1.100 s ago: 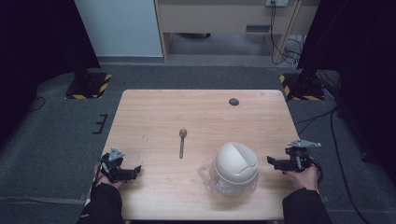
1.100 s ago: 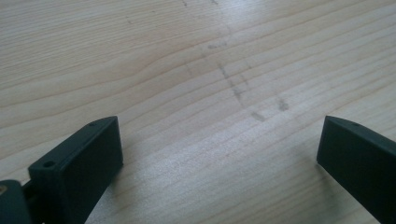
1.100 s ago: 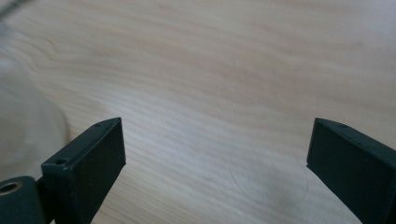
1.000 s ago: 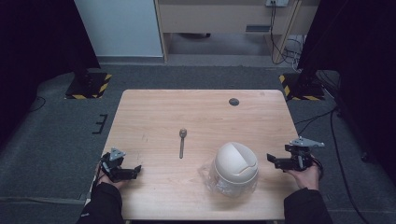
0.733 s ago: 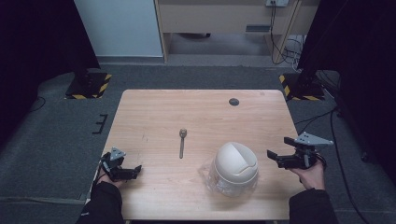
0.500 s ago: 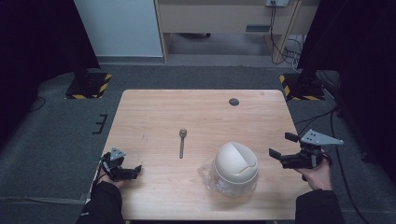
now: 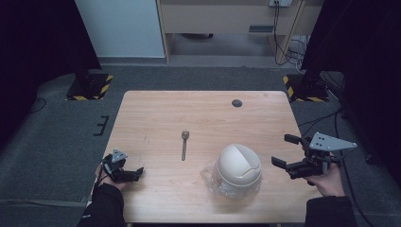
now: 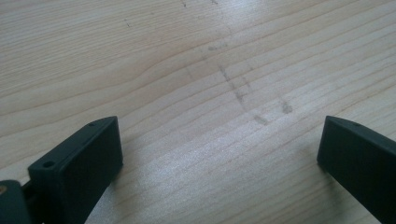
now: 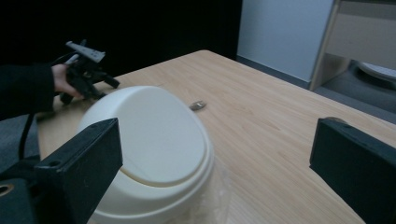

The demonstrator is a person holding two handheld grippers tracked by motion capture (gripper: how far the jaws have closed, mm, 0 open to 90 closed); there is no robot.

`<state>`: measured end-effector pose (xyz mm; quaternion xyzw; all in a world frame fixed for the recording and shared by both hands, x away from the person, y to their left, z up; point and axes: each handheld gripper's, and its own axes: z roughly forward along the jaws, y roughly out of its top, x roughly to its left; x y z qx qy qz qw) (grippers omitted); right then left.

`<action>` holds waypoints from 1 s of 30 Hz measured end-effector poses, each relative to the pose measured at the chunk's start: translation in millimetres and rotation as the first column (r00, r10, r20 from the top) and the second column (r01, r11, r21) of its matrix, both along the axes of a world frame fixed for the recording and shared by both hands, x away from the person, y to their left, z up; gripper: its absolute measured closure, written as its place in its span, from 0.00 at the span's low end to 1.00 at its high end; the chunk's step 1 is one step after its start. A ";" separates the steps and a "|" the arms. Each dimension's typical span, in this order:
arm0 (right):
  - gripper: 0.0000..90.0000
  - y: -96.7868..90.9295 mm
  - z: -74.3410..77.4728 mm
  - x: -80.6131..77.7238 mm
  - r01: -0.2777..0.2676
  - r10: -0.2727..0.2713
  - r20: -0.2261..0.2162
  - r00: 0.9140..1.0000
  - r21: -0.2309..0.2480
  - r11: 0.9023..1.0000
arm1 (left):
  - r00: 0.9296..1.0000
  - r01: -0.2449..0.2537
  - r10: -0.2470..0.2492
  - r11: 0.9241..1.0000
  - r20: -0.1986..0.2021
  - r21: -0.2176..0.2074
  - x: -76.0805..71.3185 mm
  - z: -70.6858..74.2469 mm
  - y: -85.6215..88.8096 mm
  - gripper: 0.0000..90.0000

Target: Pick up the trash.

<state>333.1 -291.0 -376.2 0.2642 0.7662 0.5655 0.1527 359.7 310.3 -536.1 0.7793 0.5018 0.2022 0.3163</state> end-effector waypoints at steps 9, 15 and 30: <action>0.03 28.6 -10.2 -3.1 -0.149 0.148 -0.045 0.988 0.002 0.989 | 1.000 0.000 0.000 1.000 0.001 -0.001 0.3 -0.1 -0.3 0.00; 0.04 46.0 -20.3 -2.9 -0.213 0.213 -0.080 0.974 0.002 0.977 | 1.000 -0.002 0.002 1.000 0.001 -0.003 1.1 -0.2 -0.7 0.00; 0.06 70.2 -46.4 0.4 -0.301 0.281 -0.195 0.940 -0.083 0.950 | 1.000 -0.016 0.016 1.000 -0.002 -0.002 0.7 0.2 -2.6 0.00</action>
